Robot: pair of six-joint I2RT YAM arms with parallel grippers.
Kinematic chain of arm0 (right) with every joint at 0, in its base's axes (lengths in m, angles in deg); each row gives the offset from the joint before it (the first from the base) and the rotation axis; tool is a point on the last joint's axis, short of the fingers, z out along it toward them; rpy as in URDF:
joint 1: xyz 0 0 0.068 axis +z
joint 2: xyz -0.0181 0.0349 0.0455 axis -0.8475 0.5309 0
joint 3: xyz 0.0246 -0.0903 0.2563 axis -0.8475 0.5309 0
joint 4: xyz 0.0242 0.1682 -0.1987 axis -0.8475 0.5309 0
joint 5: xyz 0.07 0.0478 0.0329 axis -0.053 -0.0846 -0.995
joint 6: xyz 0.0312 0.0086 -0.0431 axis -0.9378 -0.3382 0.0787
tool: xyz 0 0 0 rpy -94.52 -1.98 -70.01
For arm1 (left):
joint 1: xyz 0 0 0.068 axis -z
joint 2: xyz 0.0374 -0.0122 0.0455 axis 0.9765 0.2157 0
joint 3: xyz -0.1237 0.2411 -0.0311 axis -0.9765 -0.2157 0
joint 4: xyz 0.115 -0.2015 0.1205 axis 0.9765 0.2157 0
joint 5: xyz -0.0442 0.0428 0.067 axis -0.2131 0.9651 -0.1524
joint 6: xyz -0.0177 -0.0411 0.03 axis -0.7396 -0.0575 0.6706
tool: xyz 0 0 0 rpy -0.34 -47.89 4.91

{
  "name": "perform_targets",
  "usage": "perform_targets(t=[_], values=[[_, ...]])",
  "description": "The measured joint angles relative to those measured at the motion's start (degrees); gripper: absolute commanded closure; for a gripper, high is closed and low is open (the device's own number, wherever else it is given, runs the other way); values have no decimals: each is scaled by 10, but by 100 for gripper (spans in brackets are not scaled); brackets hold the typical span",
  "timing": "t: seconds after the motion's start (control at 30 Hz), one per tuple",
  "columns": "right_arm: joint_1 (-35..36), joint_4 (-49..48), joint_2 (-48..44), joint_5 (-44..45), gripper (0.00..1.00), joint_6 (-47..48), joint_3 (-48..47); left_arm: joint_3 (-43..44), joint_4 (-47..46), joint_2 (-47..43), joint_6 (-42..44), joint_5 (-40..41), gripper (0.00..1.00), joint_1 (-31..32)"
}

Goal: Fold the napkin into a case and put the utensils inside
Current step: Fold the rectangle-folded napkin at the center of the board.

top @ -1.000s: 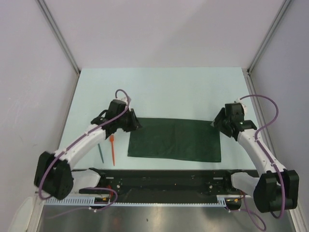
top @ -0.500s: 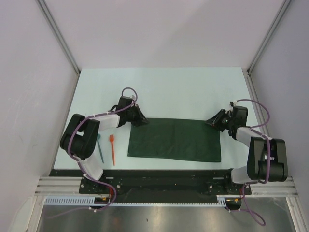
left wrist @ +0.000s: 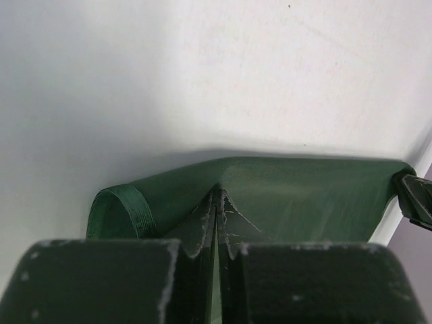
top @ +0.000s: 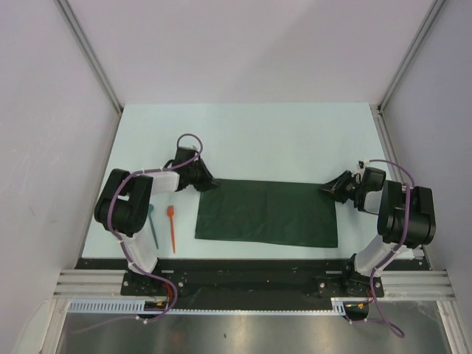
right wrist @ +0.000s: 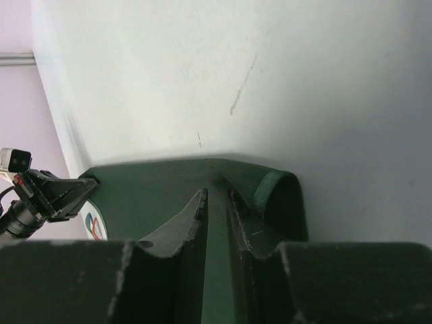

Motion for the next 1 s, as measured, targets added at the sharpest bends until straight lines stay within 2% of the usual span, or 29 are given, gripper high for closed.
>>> perform_targets(t=[0.17, 0.5, 1.0], values=[[3, 4, -3, 0, 78, 0, -6, 18, 31, 0, 6, 7, 92, 0], [48, 10, -85, -14, 78, -18, -8, 24, 35, -1, 4, -14, 93, -4], [-5, -19, 39, -31, 81, -22, -20, 44, 51, 19, 11, -3, 94, -80]])
